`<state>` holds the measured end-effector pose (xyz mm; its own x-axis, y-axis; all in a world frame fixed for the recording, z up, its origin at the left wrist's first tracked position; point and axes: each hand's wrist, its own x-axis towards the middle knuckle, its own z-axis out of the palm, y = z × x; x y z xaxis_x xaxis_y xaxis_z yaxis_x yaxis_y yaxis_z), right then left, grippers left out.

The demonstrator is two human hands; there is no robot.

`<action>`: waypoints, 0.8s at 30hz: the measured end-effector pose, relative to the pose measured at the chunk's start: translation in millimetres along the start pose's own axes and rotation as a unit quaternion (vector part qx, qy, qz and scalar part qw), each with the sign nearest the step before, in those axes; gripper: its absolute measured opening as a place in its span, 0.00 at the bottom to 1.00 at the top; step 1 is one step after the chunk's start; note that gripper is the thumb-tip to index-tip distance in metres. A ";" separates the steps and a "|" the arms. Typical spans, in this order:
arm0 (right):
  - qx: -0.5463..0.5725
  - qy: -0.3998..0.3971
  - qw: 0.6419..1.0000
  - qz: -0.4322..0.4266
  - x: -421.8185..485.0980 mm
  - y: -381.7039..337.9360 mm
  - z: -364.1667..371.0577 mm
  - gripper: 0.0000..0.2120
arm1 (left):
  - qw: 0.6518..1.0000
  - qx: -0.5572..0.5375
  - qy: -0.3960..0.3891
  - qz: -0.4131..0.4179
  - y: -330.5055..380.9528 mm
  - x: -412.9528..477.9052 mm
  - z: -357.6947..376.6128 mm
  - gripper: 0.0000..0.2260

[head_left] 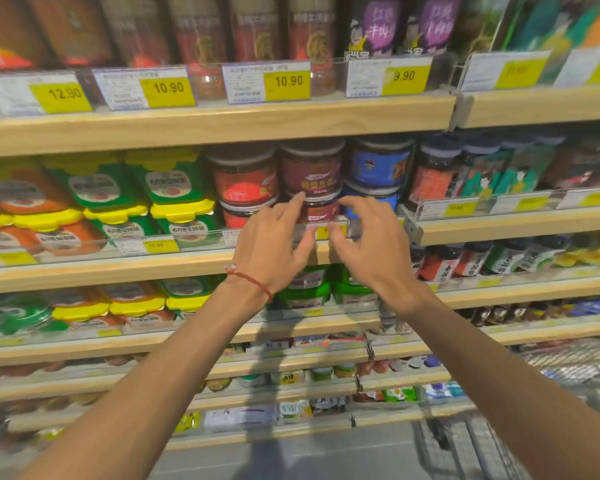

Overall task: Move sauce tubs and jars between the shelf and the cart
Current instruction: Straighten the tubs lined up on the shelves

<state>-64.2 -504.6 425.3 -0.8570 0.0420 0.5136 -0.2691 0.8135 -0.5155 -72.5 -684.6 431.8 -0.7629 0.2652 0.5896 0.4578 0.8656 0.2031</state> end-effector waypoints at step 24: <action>0.140 -0.080 0.981 0.104 40.4 1.9 9.1 0.07 | 0.942 -0.265 -0.003 -0.206 -7.5 33.1 18.6 0.11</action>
<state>-103.3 -506.7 438.8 -0.9583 0.0814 0.2741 -0.1709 0.6053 -0.7774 -109.7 -674.4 435.2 -0.9274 -0.0440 0.3715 0.2847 0.5614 0.7771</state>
